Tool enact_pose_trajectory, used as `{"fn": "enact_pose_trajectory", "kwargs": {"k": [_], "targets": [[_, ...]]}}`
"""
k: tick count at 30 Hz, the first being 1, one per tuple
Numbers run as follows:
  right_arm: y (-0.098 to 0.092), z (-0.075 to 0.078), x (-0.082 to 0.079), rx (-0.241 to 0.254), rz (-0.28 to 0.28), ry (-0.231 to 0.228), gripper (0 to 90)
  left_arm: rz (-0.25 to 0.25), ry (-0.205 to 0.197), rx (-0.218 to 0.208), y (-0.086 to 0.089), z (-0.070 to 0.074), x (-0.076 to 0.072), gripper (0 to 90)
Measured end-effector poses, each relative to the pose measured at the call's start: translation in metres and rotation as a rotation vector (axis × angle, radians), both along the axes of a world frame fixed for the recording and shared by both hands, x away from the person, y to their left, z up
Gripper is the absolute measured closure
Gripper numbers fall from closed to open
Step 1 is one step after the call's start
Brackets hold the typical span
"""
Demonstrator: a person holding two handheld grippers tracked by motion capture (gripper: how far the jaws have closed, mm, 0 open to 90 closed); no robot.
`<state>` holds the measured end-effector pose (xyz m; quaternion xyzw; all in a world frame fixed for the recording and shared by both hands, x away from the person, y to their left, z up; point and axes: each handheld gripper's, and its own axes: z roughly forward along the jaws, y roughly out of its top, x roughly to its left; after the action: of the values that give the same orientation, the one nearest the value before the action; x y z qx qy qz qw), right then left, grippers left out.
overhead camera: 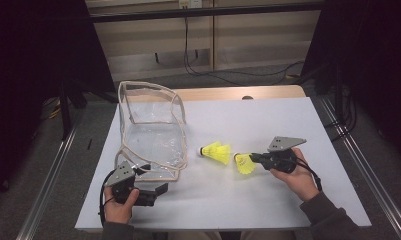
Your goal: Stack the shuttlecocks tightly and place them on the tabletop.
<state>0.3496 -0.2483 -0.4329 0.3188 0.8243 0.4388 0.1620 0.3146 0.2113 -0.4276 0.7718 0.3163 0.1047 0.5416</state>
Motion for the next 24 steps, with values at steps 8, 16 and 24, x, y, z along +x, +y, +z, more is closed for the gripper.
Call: {"fn": "enact_pose_trajectory", "kwargs": {"k": [8, 16, 24], "targets": [[-0.003, -0.003, 0.002, -0.008, -0.030, 0.018, 83.2, 0.001, 0.005, -0.003, -0.001, -0.001, 0.000, 2.9], [-0.006, -0.005, 0.003, -0.017, -0.052, 0.022, 77.6, 0.001, 0.003, -0.005, -0.001, 0.000, 0.000, 2.9], [-0.011, -0.003, -0.002, -0.014, -0.055, 0.015, 73.0, -0.001, 0.001, 0.003, 0.000, 0.000, 0.000, 2.9]]}}
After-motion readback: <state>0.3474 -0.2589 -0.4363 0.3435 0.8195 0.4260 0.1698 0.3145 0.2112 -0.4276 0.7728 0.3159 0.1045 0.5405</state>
